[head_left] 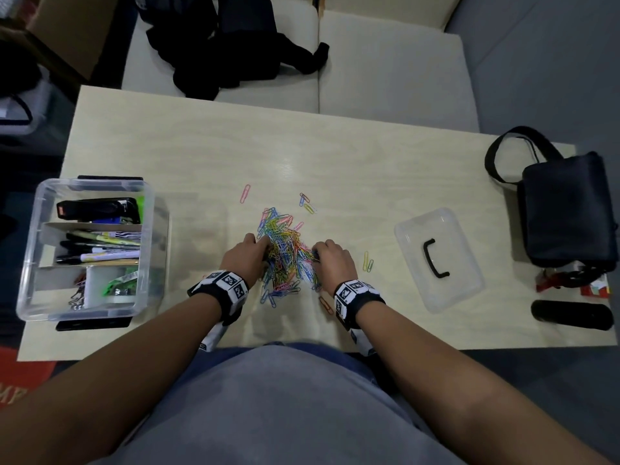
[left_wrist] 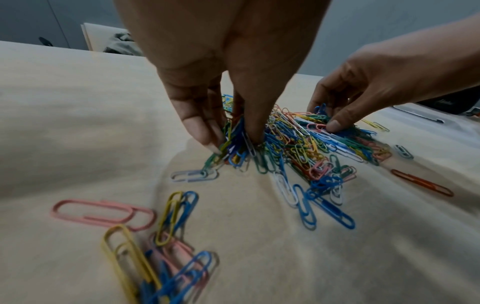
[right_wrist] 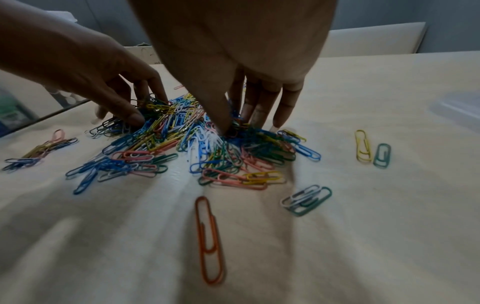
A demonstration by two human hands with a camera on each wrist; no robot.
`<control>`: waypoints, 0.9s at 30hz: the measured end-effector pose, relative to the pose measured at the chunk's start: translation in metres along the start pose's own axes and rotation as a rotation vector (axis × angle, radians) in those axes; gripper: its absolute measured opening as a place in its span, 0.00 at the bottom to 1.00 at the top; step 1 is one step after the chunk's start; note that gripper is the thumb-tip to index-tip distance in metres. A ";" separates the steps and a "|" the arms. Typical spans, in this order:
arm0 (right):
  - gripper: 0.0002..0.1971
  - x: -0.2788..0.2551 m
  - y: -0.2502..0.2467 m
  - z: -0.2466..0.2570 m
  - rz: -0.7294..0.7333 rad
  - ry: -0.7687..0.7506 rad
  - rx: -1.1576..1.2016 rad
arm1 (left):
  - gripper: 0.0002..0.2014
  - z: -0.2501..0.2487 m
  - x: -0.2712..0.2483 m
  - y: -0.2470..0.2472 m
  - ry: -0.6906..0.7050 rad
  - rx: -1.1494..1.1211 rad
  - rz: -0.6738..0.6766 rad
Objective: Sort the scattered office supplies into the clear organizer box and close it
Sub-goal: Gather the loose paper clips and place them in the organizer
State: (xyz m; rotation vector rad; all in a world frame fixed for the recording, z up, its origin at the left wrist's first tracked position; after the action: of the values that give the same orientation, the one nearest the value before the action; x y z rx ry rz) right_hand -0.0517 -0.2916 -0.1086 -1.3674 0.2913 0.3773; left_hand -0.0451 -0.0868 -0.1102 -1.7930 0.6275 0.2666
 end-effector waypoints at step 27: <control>0.10 0.001 -0.009 0.001 -0.038 0.031 0.078 | 0.04 0.015 -0.016 -0.023 -0.066 -0.122 -0.230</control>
State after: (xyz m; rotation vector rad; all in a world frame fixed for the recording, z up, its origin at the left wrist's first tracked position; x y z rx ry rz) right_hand -0.0473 -0.2924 -0.1009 -1.3016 0.3022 0.3110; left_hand -0.0441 -0.0639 -0.0881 -1.9457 0.3606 0.2096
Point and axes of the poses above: each hand's wrist, its own x-axis towards the middle knuckle, its own y-axis out of the palm, z = x × y, the point moved 3 cm from there along x, towards the middle knuckle, and after that the axes turned 5 degrees about y, right-handed, at the moved point
